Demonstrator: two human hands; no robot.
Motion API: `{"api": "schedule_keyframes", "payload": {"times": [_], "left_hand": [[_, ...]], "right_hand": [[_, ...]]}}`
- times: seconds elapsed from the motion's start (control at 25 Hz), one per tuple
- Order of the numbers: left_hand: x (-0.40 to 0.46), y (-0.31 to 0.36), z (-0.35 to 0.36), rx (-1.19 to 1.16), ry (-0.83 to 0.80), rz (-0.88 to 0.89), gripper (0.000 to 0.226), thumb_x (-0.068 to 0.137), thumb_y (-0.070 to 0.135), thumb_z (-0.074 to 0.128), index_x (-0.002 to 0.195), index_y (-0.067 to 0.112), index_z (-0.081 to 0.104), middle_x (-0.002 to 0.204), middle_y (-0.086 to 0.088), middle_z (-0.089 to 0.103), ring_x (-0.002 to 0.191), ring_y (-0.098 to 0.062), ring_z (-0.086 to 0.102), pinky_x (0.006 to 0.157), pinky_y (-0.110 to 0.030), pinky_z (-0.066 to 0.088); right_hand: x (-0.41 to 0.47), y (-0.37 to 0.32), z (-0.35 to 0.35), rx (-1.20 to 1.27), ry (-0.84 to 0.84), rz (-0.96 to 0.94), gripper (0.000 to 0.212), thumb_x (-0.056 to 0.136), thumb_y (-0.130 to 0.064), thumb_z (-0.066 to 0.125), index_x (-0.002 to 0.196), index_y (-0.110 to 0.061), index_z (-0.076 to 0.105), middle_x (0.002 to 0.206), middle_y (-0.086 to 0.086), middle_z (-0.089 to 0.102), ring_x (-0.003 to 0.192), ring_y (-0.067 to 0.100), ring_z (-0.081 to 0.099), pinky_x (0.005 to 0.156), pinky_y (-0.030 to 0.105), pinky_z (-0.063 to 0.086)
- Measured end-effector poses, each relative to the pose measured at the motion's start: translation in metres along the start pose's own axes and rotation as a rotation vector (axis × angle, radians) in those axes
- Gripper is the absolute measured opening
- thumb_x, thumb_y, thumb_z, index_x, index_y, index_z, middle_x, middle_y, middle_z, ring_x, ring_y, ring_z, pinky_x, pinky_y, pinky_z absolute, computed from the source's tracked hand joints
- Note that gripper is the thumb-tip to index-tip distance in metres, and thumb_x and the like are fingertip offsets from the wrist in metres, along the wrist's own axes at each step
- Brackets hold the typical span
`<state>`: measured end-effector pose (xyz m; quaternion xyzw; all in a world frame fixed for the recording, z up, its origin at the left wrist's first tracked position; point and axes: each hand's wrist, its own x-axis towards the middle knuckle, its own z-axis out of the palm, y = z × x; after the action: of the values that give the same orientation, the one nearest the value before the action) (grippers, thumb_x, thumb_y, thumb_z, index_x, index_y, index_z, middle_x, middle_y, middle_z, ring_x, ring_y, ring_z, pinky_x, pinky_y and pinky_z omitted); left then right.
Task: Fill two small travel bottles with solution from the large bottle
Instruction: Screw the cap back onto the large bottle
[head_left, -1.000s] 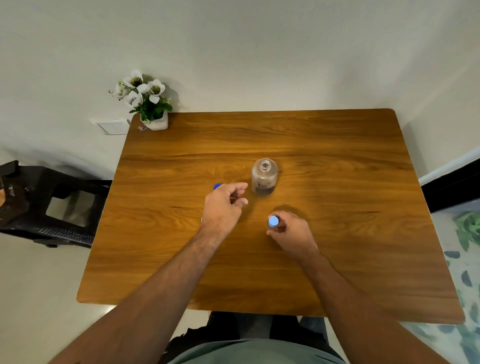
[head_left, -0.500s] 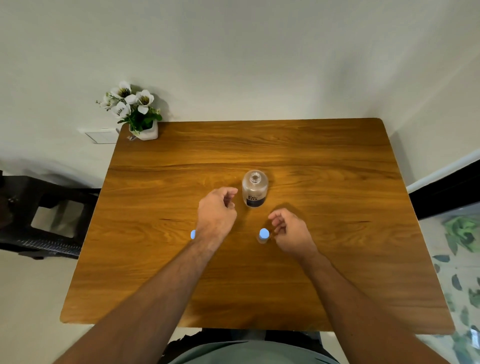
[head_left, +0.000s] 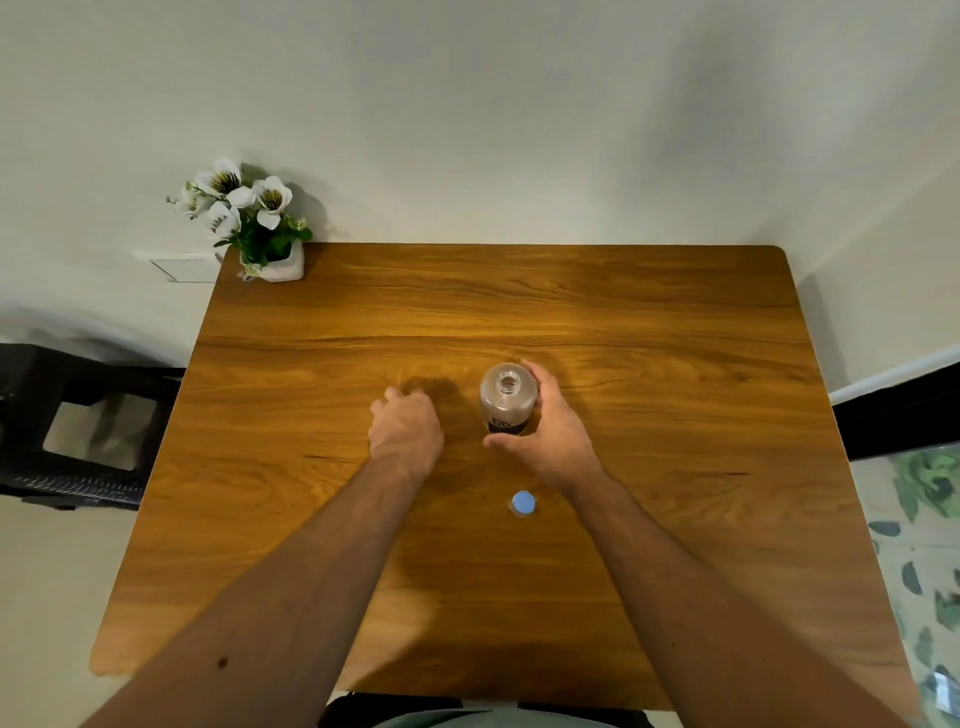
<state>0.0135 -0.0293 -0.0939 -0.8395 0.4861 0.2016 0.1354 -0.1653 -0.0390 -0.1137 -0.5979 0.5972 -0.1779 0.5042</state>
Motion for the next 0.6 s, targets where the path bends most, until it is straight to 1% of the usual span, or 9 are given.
{"api": "schedule_keyframes", "payload": {"times": [0.12,0.2,0.28,0.32,0.36,0.4,0.48,0.52,0.6], "left_hand": [[0.005,0.003,0.001,0.057,0.007,0.02,0.017,0.098,0.01,0.054,0.114,0.01,0.063,0.113,-0.011,0.068,0.1,-0.025,0.068,0.083,-0.036,0.06],[0.007,0.006,-0.003,0.054,0.01,0.027,0.013,0.099,0.011,0.055,0.105,0.01,0.066,0.104,-0.008,0.072,0.091,-0.022,0.071,0.076,-0.034,0.062],[0.012,0.007,-0.01,-0.055,-0.012,0.032,0.019,0.099,0.015,0.054,0.115,0.012,0.065,0.104,-0.004,0.068,0.086,-0.019,0.067,0.062,-0.028,0.057],[0.014,0.007,-0.015,-0.187,-0.029,0.04,0.024,0.099,0.018,0.055,0.122,0.017,0.063,0.105,-0.001,0.065,0.082,-0.016,0.063,0.054,-0.023,0.05],[0.015,0.007,-0.02,-0.374,-0.039,0.05,0.027,0.099,0.022,0.056,0.126,0.025,0.063,0.106,0.003,0.064,0.078,-0.012,0.061,0.051,-0.02,0.045],[0.013,0.007,-0.027,-0.613,-0.028,0.068,0.026,0.098,0.023,0.059,0.123,0.03,0.065,0.106,0.008,0.065,0.076,-0.01,0.062,0.054,-0.02,0.046],[0.005,0.009,-0.045,-1.128,0.061,0.136,0.02,0.092,0.018,0.069,0.108,0.031,0.072,0.101,0.008,0.07,0.085,-0.013,0.067,0.07,-0.025,0.055],[-0.002,0.009,-0.056,-1.312,0.097,0.182,0.02,0.088,0.013,0.073,0.102,0.028,0.072,0.097,0.005,0.071,0.089,-0.014,0.067,0.078,-0.028,0.057],[-0.019,0.009,-0.078,-1.473,0.149,0.309,0.022,0.083,0.007,0.078,0.098,0.022,0.07,0.093,0.002,0.071,0.088,-0.013,0.066,0.083,-0.028,0.058]], "right_hand": [[0.008,0.0,0.005,-0.016,0.003,-0.028,0.101,0.065,-0.038,0.092,0.146,-0.04,0.032,0.135,-0.012,0.06,0.128,0.013,0.052,0.109,0.039,0.044],[0.01,-0.002,0.005,-0.018,0.007,-0.037,0.092,0.068,-0.038,0.09,0.144,-0.035,0.039,0.132,-0.012,0.062,0.125,0.012,0.055,0.107,0.037,0.046],[0.009,-0.006,0.003,0.012,0.01,-0.046,0.087,0.069,-0.037,0.089,0.142,-0.033,0.042,0.13,-0.016,0.062,0.122,0.009,0.056,0.103,0.03,0.046],[0.008,-0.007,0.001,0.028,0.021,-0.05,0.085,0.069,-0.037,0.089,0.141,-0.034,0.044,0.127,-0.017,0.063,0.12,0.007,0.057,0.101,0.028,0.046],[0.007,-0.009,0.0,0.04,0.039,-0.054,0.083,0.069,-0.039,0.089,0.139,-0.034,0.045,0.125,-0.018,0.064,0.117,0.006,0.058,0.1,0.029,0.048],[0.006,-0.011,-0.001,0.049,0.059,-0.059,0.081,0.067,-0.042,0.089,0.137,-0.035,0.047,0.122,-0.018,0.065,0.114,0.005,0.061,0.099,0.03,0.051],[0.006,-0.02,-0.004,0.056,0.103,-0.068,0.078,0.064,-0.047,0.089,0.131,-0.036,0.051,0.116,-0.018,0.067,0.107,0.003,0.064,0.095,0.031,0.055],[0.005,-0.026,-0.006,0.054,0.121,-0.076,0.076,0.064,-0.047,0.089,0.13,-0.034,0.052,0.114,-0.017,0.067,0.105,0.003,0.065,0.092,0.03,0.056],[0.002,-0.042,-0.01,0.018,0.147,-0.098,0.072,0.066,-0.047,0.089,0.127,-0.03,0.055,0.112,-0.016,0.069,0.1,0.003,0.066,0.087,0.024,0.057]]}}
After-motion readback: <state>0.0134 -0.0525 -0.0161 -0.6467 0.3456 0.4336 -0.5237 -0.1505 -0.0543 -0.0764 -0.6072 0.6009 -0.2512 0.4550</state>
